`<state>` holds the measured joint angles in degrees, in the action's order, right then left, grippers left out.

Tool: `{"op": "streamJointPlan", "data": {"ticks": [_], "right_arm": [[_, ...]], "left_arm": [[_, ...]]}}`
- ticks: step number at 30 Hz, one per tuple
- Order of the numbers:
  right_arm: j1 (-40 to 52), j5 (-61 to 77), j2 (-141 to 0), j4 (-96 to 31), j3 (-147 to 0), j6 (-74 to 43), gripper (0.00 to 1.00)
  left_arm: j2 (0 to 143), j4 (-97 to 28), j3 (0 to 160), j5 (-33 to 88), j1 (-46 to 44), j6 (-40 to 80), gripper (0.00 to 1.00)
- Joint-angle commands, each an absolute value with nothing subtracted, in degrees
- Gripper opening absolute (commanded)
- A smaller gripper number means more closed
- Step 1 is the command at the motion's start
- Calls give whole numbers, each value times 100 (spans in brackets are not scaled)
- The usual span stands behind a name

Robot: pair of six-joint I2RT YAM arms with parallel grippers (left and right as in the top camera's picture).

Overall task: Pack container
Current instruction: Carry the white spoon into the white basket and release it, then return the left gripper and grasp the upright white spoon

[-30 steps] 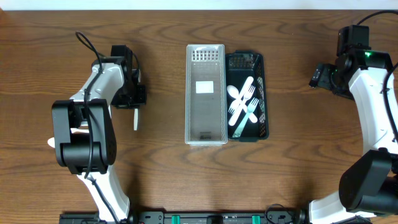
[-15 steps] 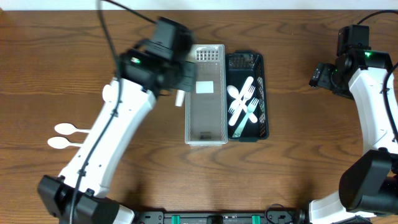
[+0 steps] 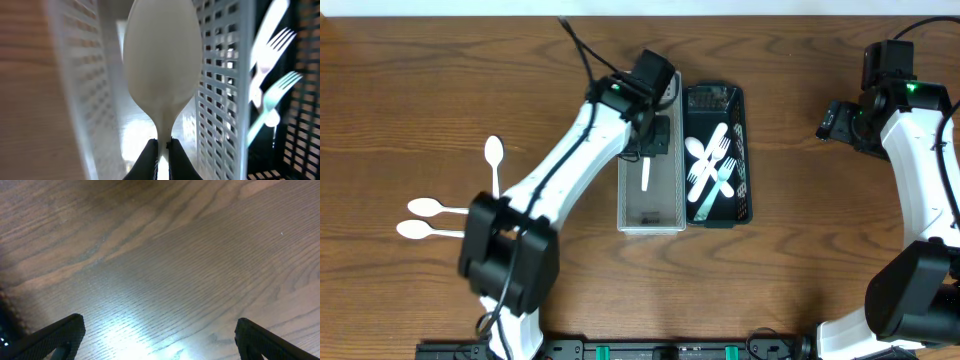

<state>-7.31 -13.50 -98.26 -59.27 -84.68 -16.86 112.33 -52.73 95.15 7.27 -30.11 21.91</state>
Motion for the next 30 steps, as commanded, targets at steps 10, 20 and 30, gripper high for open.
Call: {"op": "streamJointPlan", "data": {"ticks": [10, 20, 30], "right_arm": [[-760, -1341, -9828, -5909, -8453, -1601, 99], [-760, -1343, -9828, -5894, -8453, -1601, 99], [-760, -1343, -9828, -5902, -8453, -1597, 99]], "left_arm": [[10986, -5430, 9598, 1059, -2731, 1973, 49], [9198, -6217, 9666, -220, -646, 1273, 91], [10055, -6160, 9343, -215, 1260, 519, 96]]}}
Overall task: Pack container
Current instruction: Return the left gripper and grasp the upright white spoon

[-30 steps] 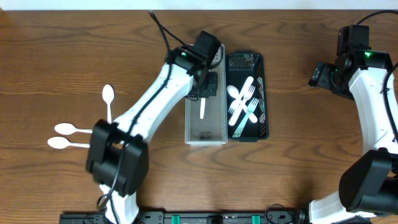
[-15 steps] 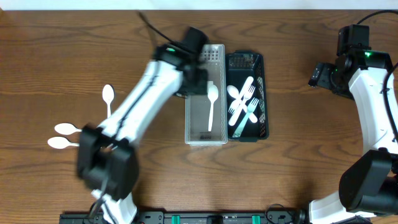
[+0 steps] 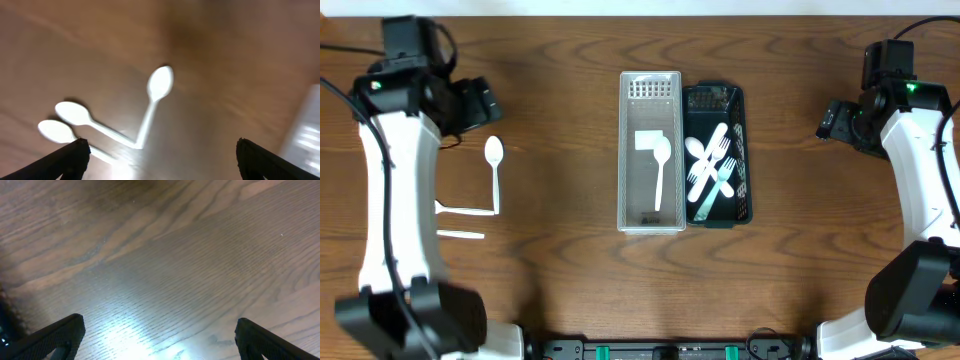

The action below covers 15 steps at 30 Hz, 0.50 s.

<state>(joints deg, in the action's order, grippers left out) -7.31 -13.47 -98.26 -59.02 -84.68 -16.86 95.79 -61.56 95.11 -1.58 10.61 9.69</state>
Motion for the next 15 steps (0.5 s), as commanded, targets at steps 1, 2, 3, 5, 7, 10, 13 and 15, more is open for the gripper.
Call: {"op": "streamJointPlan", "data": {"ticks": [1, 2, 3, 5, 7, 10, 13, 15], "right_arm": [[-760, -1343, -9828, -5909, -8453, -1597, 99], [-760, -1343, -9828, -5916, -8453, -1597, 99], [-760, -1343, -9828, -5918, -8453, -1592, 99], [-760, -1343, -9828, -5918, -8453, -1555, 99], [-760, -1343, -9828, -5918, -8453, -1555, 99], [-760, -1347, -9828, -5922, -8453, -1509, 99], [-762, -1350, -9828, -5935, -8453, -1483, 99], [-762, -1352, -9828, -5935, -8453, -1446, 99]], "left_arm": [[10221, -6141, 9330, -213, 1306, 434, 96], [10383, -6121, 9319, -193, 1337, 333, 96], [10578, -6099, 9317, -167, 1358, 187, 96], [10967, -6016, 9317, -143, 1376, 36, 96], [11288, -5916, 9317, 21, 1376, -60, 96], [11695, -5833, 9317, 209, 1376, -183, 96], [11974, -5826, 9308, 239, 1376, -368, 96], [12055, -5793, 9268, 246, 1376, -495, 96]]}}
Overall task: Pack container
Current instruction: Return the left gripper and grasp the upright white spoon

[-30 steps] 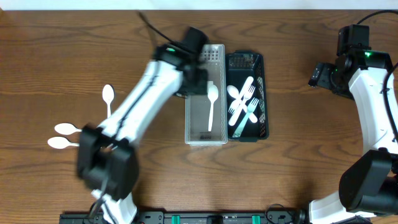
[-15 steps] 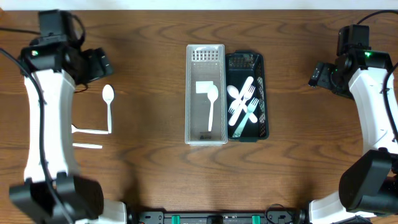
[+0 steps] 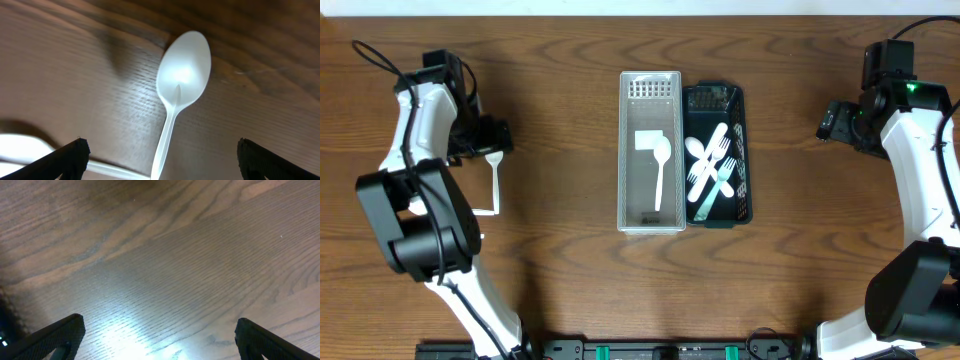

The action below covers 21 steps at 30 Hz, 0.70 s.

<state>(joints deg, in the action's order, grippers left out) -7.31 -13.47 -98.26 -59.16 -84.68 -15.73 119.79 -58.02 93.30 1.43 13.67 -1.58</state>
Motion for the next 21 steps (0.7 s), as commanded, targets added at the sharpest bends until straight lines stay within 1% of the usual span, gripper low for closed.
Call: {"op": "streamJointPlan", "data": {"ticks": [1, 11, 21], "right_arm": [[-764, -1352, -9828, -5935, -8453, -1446, 99], [-770, -1352, -9828, -5977, -8453, -1446, 99], [-770, -1350, -9828, -5977, -8453, -1448, 99]], "left_arm": [[12064, -5743, 9223, 268, 1376, -565, 96], [12066, -5041, 8416, 462, 1376, -1094, 96], [12066, -4971, 8246, 497, 1376, -1090, 96]]}}
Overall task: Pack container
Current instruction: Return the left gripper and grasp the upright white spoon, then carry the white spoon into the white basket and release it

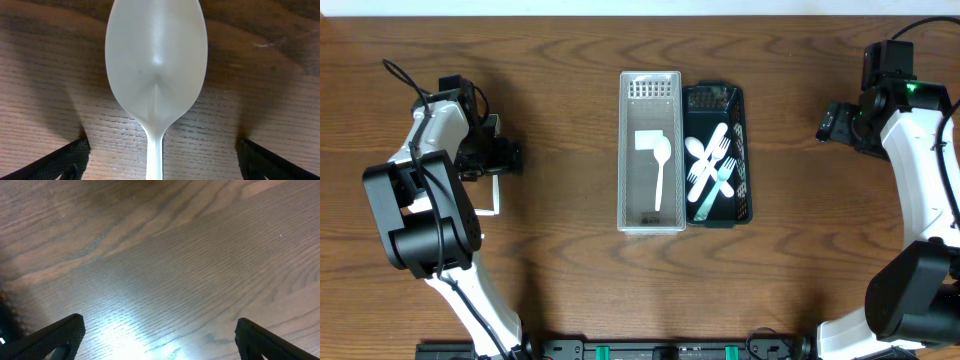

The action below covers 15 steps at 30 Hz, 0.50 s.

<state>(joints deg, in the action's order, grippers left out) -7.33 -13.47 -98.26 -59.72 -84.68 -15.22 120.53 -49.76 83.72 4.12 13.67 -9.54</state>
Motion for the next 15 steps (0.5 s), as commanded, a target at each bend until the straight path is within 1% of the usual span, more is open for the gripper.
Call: {"op": "streamJointPlan", "data": {"ticks": [1, 4, 5, 7, 9, 10, 11, 12, 13, 15], "right_arm": [[-770, -1350, -9828, -5981, -8453, -1448, 99], [-770, -1350, -9828, -5999, -8453, -1450, 99], [-770, -1350, -9828, -6005, -8453, -1448, 99], [-770, -1350, -9828, -6020, -8453, -1450, 99], [-770, -1350, -9828, -6023, -8453, -1448, 99], [-770, -1350, -9828, -6025, -8453, -1448, 99], [-770, -1350, -9828, -6023, -8453, -1450, 99], [-770, -1350, -9828, -6023, -8453, -1450, 99], [-770, -1350, -9828, -6023, -8453, -1450, 99], [-770, -1350, -9828, -6023, -8453, -1450, 99]], "left_arm": [[12066, -4950, 8204, 497, 1376, -1090, 96], [12066, -4897, 8099, 497, 1376, -1087, 95], [12066, -4890, 8071, 497, 1376, -1087, 91], [12066, -4897, 8066, 497, 1376, -1087, 78], [12066, -4895, 8068, 497, 1376, -1087, 68], [12066, -4899, 8068, 497, 1376, -1087, 59], [12066, -4901, 8068, 497, 1376, -1087, 54], [12066, -4897, 8068, 497, 1376, -1087, 49], [12066, -4895, 8068, 497, 1376, -1087, 48], [12066, -4895, 8068, 497, 1376, -1090, 39]]}}
